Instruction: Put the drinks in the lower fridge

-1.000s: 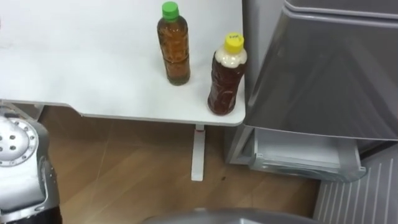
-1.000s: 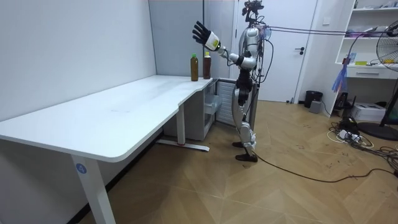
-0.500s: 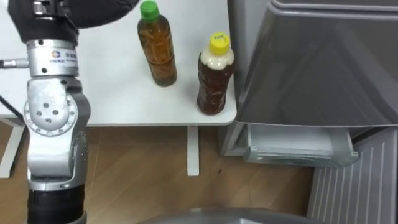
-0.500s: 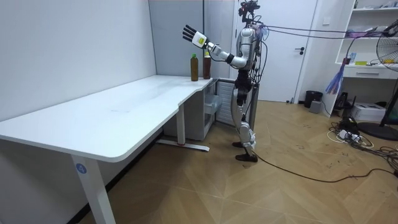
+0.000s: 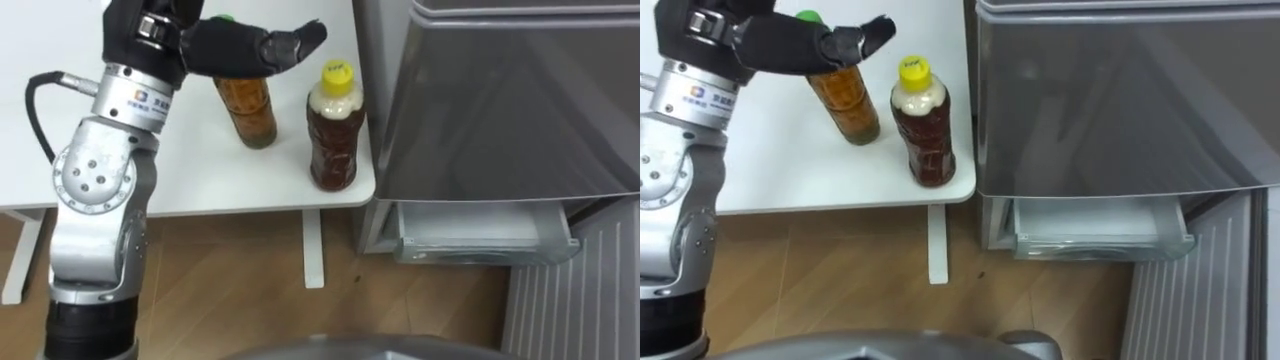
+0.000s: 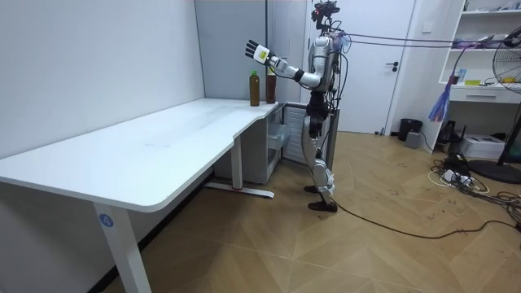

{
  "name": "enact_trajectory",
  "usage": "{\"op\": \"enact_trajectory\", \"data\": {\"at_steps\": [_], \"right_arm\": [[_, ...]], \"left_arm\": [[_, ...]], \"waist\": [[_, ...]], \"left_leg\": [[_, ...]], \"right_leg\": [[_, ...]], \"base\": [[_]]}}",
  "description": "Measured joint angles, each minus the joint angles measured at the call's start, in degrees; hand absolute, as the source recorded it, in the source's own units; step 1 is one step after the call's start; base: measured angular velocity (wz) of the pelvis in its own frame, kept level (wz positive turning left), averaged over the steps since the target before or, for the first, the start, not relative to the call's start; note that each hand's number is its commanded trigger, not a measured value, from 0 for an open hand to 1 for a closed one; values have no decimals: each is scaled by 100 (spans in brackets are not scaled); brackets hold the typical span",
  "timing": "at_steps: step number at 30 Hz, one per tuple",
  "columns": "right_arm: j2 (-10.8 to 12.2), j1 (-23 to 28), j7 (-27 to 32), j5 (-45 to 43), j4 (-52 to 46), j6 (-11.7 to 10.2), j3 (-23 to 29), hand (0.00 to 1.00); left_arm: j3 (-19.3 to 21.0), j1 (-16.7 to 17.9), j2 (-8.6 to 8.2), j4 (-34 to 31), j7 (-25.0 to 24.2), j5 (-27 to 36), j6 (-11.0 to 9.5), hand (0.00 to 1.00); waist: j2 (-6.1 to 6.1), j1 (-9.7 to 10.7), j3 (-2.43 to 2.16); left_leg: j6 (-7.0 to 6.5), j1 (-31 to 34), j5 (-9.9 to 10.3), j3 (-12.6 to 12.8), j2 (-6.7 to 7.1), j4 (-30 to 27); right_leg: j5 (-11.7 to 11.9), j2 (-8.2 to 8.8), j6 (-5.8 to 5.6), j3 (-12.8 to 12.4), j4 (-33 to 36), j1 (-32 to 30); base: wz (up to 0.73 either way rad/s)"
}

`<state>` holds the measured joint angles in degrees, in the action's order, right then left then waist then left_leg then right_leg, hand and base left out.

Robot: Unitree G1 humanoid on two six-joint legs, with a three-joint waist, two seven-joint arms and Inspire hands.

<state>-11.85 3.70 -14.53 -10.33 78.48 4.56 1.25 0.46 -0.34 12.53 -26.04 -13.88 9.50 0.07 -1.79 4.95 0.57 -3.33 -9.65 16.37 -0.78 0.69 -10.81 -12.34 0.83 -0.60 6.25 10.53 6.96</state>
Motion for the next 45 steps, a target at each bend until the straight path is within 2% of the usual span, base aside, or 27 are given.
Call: {"op": "enact_trajectory", "data": {"at_steps": [4,9,15,18,24,32,35,45], "right_arm": [[-3,-47,7,0,0,12,-2,0],[-26,-63,32,0,-1,34,-3,0],[-65,-59,130,-2,-1,52,-4,0],[-65,-45,133,-1,-1,52,-3,0],[-64,-41,136,-1,-2,54,-1,0],[-64,-41,190,1,-2,55,-1,0],[-64,-40,190,-3,-2,56,0,0],[-64,-51,240,4,-3,56,-1,0]], "left_arm": [[-85,0,4,0,-230,1,32,0],[-87,1,7,0,-434,1,158,0],[-96,1,7,0,-683,6,255,0],[-95,2,7,1,-788,9,283,0],[-94,8,10,2,-960,122,464,0],[-145,86,10,2,-1087,230,467,0],[-201,133,11,3,-1164,230,468,0],[-412,403,101,51,-1398,229,522,0]], "waist": [[51,-19,30],[39,-32,16],[-38,-33,-35],[-30,-32,-30],[-9,-37,-17],[-20,-49,-26],[12,-36,-28],[78,-33,3]], "left_leg": [[0,22,0,6,1,-1],[0,67,0,22,1,-15],[0,43,0,40,-3,-15],[0,9,0,65,-9,-3],[0,8,0,79,-5,-3],[0,-2,0,160,-8,-5],[0,-1,0,164,-8,-4],[0,-27,0,191,-10,-1]], "right_leg": [[0,-2,0,4,5,-21],[1,-13,0,6,7,-58],[0,-2,0,0,7,-39],[0,-8,0,-10,6,-18],[1,-17,0,-11,11,-21],[5,-41,-2,-88,19,-34],[7,-41,-3,-99,17,-35],[7,-36,-3,-102,9,-7]], "base": [[1],[0],[0],[0],[0],[-4],[0],[0]]}}
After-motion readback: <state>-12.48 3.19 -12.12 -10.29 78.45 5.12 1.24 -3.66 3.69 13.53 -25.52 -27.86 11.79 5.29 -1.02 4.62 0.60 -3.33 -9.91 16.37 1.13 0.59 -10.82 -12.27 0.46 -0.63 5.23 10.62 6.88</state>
